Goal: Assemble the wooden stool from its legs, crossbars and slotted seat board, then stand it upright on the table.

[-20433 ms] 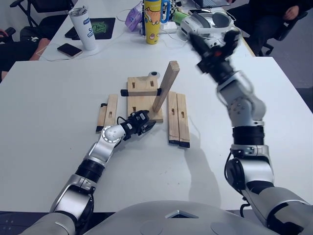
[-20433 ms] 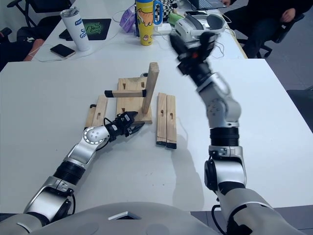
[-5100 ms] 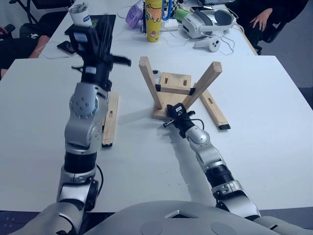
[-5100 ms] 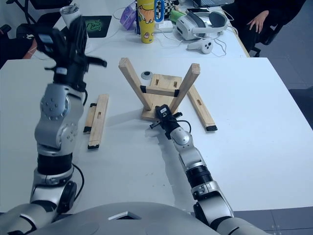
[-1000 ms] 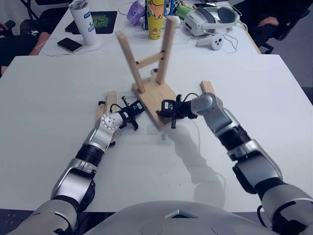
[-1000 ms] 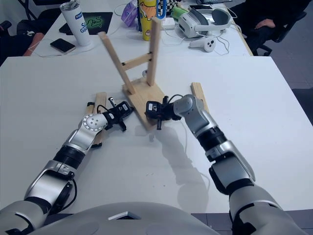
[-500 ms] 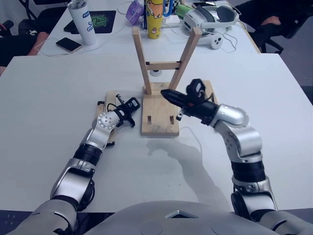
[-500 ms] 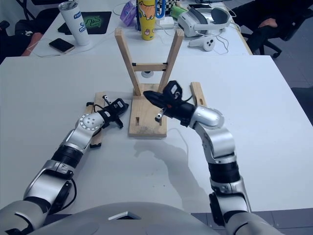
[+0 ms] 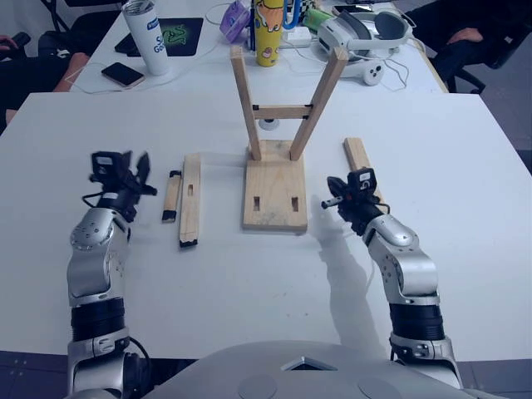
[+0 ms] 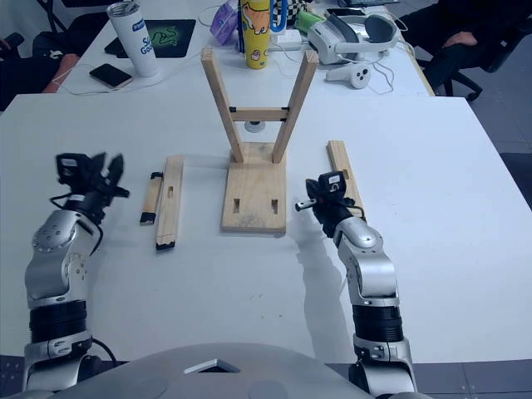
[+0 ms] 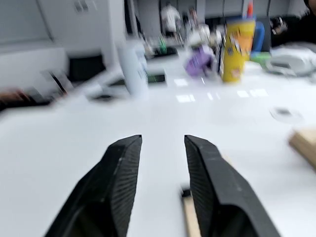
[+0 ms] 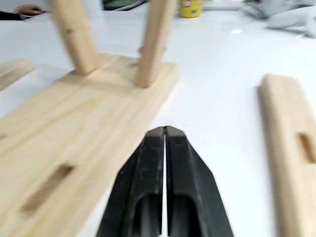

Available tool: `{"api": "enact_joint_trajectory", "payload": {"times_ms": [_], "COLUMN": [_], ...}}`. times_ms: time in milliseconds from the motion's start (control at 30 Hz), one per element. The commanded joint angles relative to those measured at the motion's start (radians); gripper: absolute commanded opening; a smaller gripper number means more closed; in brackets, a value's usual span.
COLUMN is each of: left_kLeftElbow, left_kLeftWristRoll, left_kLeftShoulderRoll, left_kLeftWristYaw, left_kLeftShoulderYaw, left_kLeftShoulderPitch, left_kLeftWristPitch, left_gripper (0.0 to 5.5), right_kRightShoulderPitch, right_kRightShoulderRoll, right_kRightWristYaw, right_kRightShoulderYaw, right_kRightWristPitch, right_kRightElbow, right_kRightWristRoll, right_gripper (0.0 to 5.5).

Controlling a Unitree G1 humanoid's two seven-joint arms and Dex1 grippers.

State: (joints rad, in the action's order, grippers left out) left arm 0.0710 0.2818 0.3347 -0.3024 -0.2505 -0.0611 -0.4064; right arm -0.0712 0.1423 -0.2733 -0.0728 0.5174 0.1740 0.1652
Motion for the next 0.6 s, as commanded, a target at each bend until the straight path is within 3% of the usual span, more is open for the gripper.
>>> {"api": "enact_joint_trajectory", "payload": {"times_ms": [33,300,467,600], "left_kLeftElbow": [-0.075,-0.084,-0.062,-0.052], "left_kLeftWristRoll": [0.048,0.000,-0.015,-0.038], "left_kLeftShoulderRoll": [-0.012,0.014,0.001,-0.003], "left_kLeftWristYaw": [-0.039,-0.009,0.021,0.060], "left_kLeftShoulderYaw": [0.017,0.030,0.041,0.046], "left_kLeftShoulderPitch": [-0.046,-0.053,-0.034,-0.031], "left_kLeftWristPitch": [-0.085,-0.086,-0.105,-0.114], "left_gripper": [2.25,3.04,3.04,3.04], "right_kRightShoulderPitch": [-0.067,-0.052,-0.039,-0.056], "right_kRightShoulderRoll": [-0.028,-0.021,-0.038,-0.065], "right_kRightWristYaw": [0.029,-0.007,0.010,0.033], "right_kRightShoulderYaw": [-0.106,-0.071,-0.023,-0.064], "right_kRightWristPitch": [-0.050,-0.101,-0.098,-0.103], "right_kRightElbow": [-0.056,-0.055,-0.065,-0.101], "right_kRightWristRoll": [0.082,0.101,0.089,0.127], "right_gripper": [0.20,1.23,1.34,1.34]}}
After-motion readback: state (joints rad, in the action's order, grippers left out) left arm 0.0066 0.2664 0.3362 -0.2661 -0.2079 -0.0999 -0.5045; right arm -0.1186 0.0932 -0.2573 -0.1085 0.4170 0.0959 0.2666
